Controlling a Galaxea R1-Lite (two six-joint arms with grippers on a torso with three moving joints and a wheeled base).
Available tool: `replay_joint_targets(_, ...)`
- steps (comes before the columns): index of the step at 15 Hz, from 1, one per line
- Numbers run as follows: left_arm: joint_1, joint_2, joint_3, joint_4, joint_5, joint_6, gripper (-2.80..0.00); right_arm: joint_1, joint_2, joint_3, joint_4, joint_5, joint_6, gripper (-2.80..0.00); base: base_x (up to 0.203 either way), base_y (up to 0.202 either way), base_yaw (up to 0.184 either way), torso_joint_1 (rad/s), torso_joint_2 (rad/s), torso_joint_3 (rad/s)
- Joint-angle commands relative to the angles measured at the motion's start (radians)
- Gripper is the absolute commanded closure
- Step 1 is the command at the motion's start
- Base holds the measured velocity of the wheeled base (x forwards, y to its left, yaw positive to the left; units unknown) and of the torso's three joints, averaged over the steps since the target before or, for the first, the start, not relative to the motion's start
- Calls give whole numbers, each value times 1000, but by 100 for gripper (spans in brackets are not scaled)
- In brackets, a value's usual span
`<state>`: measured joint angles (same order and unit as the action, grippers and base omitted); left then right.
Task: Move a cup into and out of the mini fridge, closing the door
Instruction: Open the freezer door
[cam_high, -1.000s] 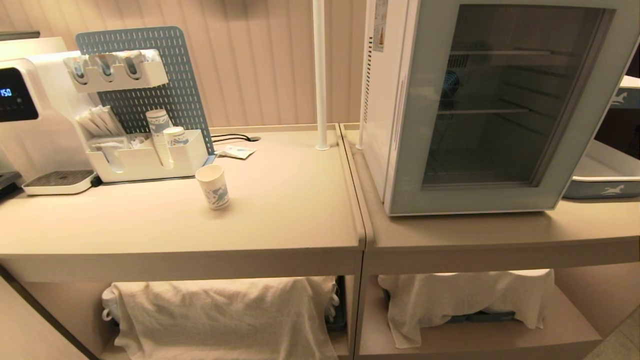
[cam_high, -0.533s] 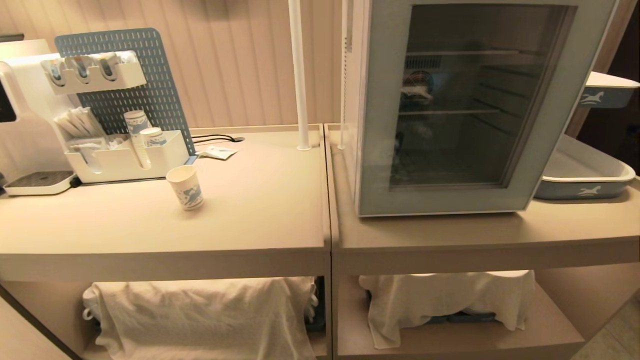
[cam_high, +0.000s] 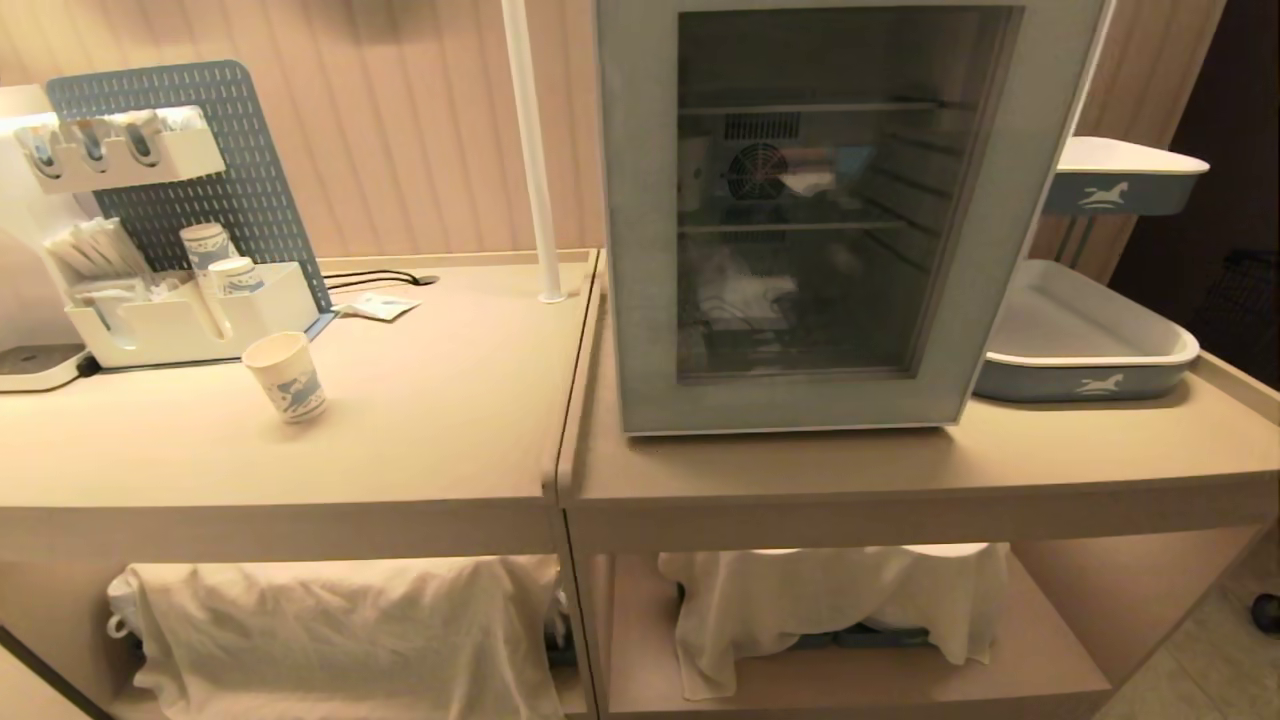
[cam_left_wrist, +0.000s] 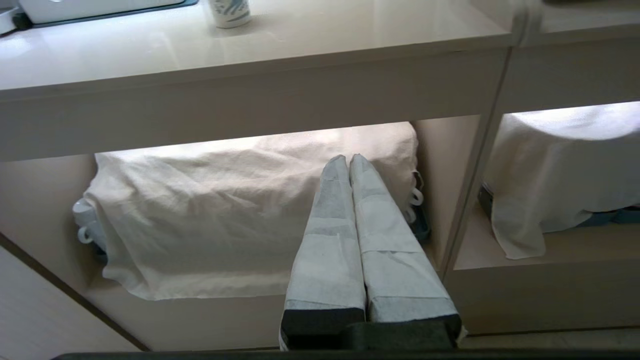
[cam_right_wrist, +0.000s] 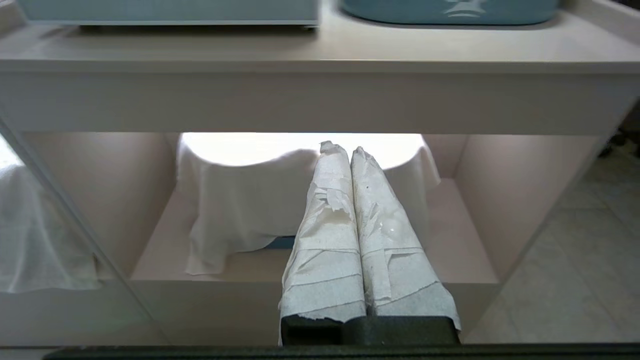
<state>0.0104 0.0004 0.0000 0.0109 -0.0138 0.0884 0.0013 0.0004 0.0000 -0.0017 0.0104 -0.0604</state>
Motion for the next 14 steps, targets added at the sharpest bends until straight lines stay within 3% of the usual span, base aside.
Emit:
replay_joint_targets(1, 0, 2, -2, 1, -2, 2, 0, 0, -2, 0, 0, 2, 1, 0, 0, -200, -3, 5, 4, 2)
replay_joint_targets(7, 0, 0, 0, 1, -3, -9, 0, 0, -2, 0, 0, -3, 5, 0, 0, -177, -1, 3, 4, 1)
replay_joint_targets(14, 0, 0, 0, 1, -2, -9, 0, 0, -2, 0, 0, -3, 8, 0, 0, -11, 1, 1, 0, 1)
